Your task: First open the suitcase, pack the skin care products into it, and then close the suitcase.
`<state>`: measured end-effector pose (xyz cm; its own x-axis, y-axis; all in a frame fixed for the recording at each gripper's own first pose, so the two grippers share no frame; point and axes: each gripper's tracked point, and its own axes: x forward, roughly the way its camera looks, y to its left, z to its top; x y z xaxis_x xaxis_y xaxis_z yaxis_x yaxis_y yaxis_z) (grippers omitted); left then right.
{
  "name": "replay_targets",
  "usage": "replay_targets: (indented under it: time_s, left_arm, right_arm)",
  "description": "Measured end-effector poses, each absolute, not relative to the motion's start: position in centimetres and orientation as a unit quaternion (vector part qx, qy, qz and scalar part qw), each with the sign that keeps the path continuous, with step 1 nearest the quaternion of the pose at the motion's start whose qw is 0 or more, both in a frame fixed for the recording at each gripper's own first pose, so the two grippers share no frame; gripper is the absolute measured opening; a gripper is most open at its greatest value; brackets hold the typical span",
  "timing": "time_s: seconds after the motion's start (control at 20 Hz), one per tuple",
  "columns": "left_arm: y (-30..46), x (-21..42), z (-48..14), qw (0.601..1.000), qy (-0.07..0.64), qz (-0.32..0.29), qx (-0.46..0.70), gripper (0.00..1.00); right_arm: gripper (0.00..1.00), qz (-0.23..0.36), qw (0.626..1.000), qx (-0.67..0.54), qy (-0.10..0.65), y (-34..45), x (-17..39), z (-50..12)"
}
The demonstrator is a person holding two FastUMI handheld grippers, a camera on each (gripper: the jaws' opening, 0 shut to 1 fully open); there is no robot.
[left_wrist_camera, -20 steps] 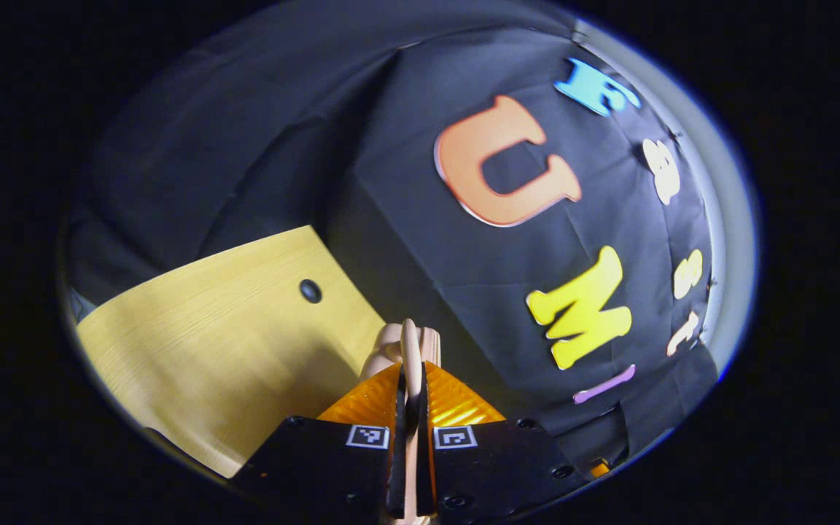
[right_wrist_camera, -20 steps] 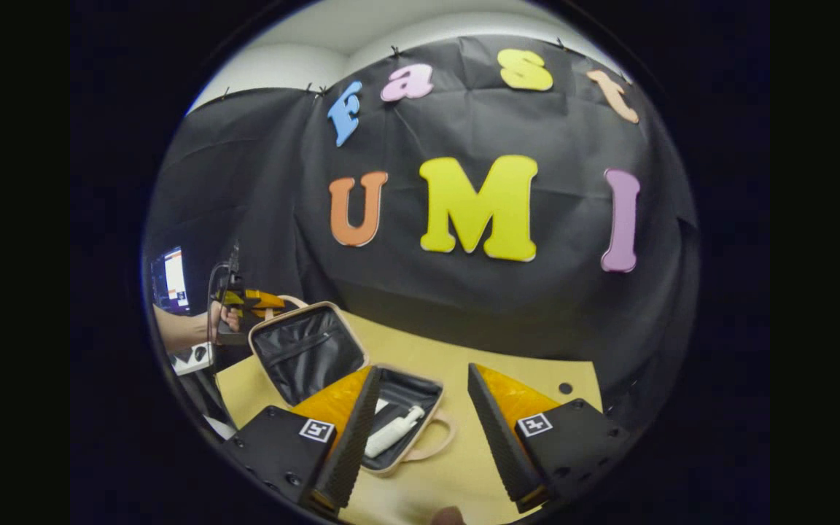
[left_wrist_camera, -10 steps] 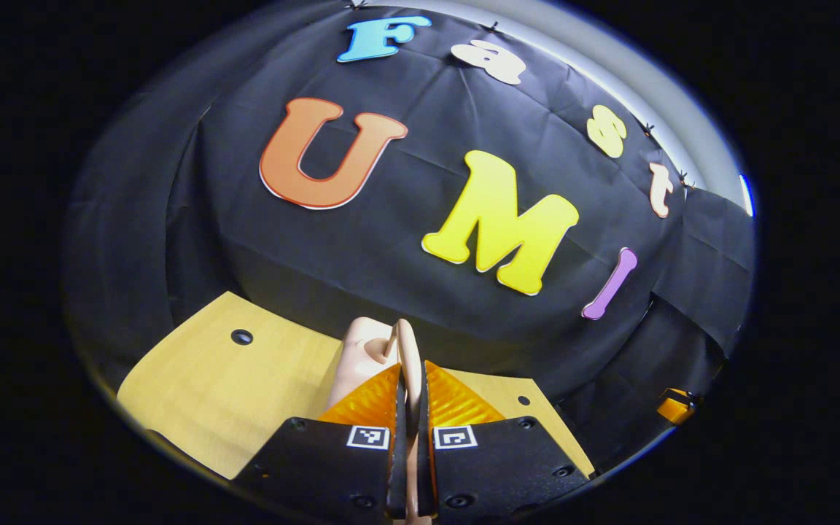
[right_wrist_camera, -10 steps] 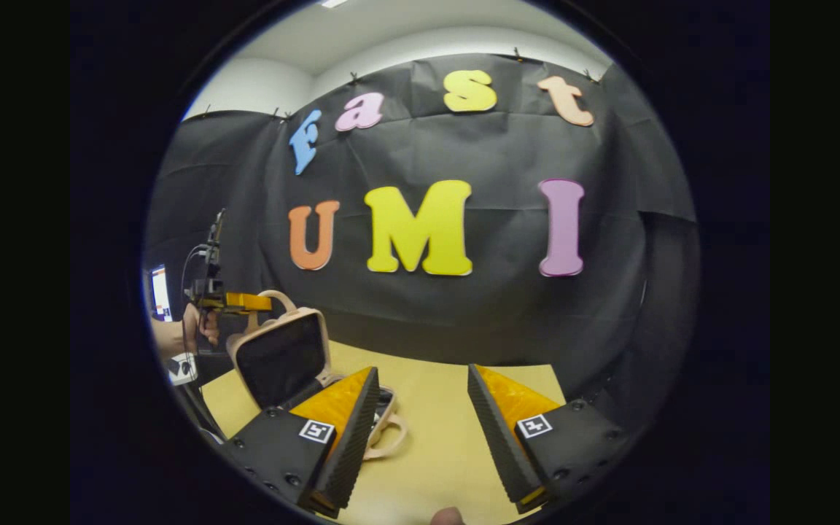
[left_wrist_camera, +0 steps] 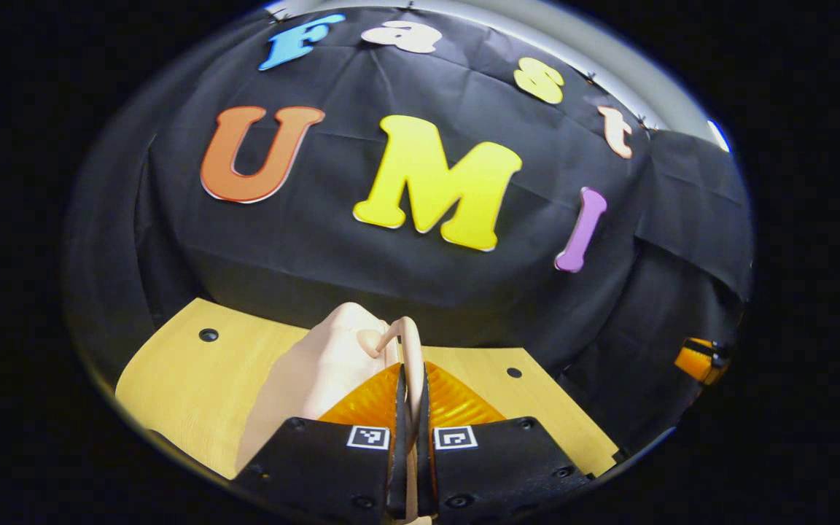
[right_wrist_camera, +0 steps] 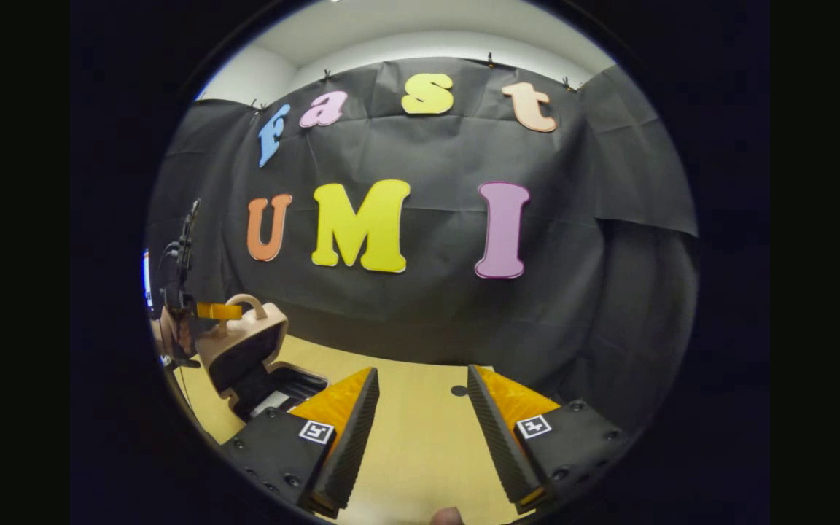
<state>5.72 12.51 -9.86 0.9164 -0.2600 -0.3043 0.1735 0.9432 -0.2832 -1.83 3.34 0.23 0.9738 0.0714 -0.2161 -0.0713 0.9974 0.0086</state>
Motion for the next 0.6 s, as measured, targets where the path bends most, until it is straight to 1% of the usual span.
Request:
replay_targets:
  time_s: [0.15, 0.2, 0.3, 0.35, 0.4, 0.45, 0.5, 0.55, 0.6]
  left_arm:
    - [8.8, 5.7, -12.6, 0.965, 0.193, -0.121, -0.127, 0.08]
    - [7.4, 5.8, -13.6, 0.965, 0.201, -0.121, -0.116, 0.08]
    - [5.1, 6.0, -15.9, 0.967, 0.215, -0.121, -0.064, 0.08]
    - [4.3, 6.1, -17.2, 0.967, 0.222, -0.120, -0.035, 0.08]
    - [3.2, 6.3, -19.0, 0.966, 0.233, -0.116, 0.002, 0.08]
    - [2.3, 6.5, -20.4, 0.963, 0.244, -0.111, 0.030, 0.08]
    - [1.7, 6.7, -21.9, 0.959, 0.256, -0.107, 0.052, 0.08]
    - [1.2, 6.9, -23.3, 0.956, 0.266, -0.105, 0.066, 0.08]
    - [0.9, 7.2, -24.3, 0.953, 0.277, -0.102, 0.067, 0.08]
  right_arm:
    - [0.72, 0.022, 0.992, 0.018, 0.123, 1.4, -2.2, -0.6]
    - [0.68, 0.017, 0.992, 0.020, 0.125, 0.7, -2.3, -0.7]
    - [0.67, 0.008, 0.991, 0.018, 0.129, -1.1, -2.8, -1.0]
    - [0.72, 0.003, 0.992, 0.018, 0.129, -1.9, -3.0, -1.1]
    - [0.67, -0.003, 0.992, 0.016, 0.129, -2.8, -3.0, -1.2]
    - [0.67, -0.006, 0.992, 0.012, 0.129, -3.6, -3.1, -1.4]
    - [0.72, -0.012, 0.991, 0.007, 0.134, -4.4, -3.3, -1.9]
    - [0.67, -0.015, 0.990, 0.007, 0.142, -5.1, -3.5, -2.6]
    - [0.72, -0.017, 0.989, 0.009, 0.148, -5.6, -3.7, -3.0]
